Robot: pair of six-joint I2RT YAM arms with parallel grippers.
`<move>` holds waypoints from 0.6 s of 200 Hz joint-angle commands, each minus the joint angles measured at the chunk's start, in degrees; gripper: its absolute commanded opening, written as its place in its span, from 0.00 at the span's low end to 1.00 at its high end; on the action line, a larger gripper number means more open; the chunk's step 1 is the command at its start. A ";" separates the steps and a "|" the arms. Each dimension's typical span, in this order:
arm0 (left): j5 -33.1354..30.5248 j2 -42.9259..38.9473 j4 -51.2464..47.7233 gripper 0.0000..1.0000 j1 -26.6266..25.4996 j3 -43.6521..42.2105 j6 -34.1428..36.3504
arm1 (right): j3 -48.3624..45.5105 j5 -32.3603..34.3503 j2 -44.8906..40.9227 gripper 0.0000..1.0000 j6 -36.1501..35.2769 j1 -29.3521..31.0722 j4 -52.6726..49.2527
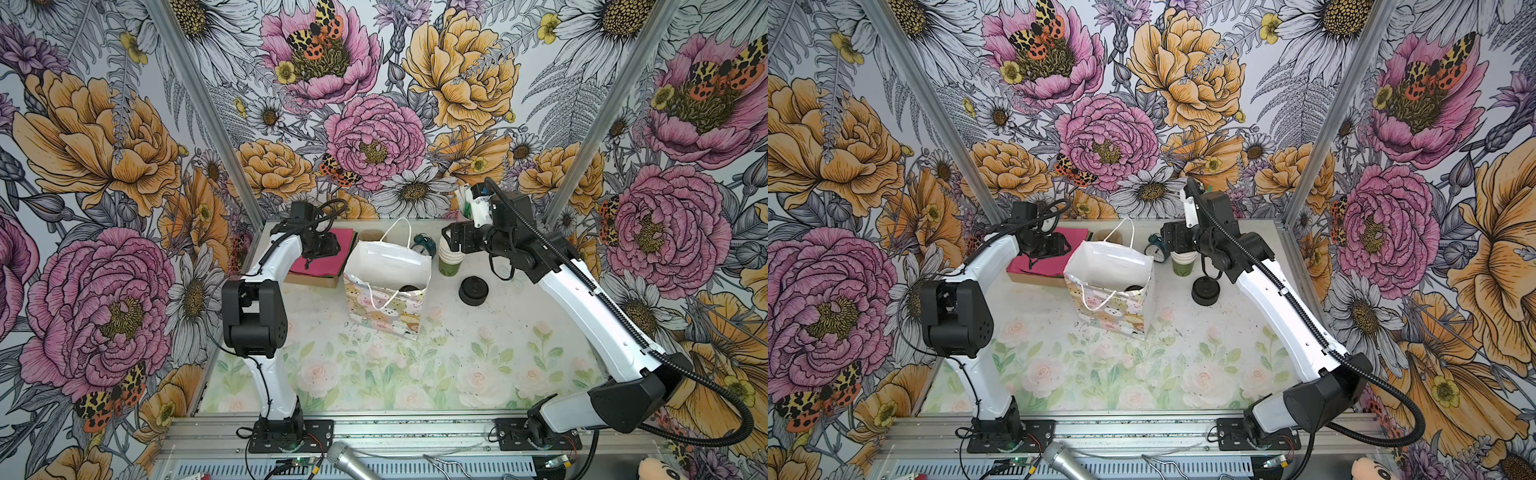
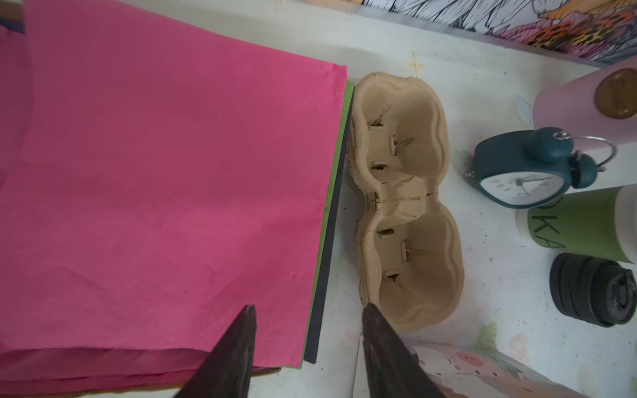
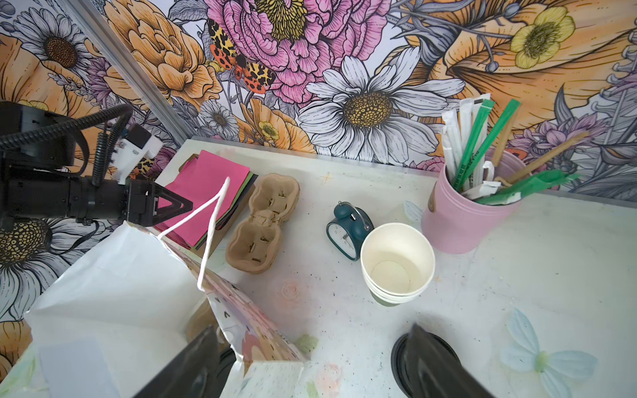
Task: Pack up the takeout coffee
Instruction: 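Move the left gripper over the stack of pink tissue sheets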
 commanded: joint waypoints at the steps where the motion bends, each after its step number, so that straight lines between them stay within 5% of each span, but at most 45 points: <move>1: -2.71 2.02 -3.60 0.50 -0.53 2.80 3.41 | -0.84 0.77 -1.97 0.91 0.02 -0.36 1.19; 120: -3.27 7.47 -3.64 0.44 -2.40 3.79 4.14 | -2.59 0.63 -2.43 0.95 0.68 -0.82 1.19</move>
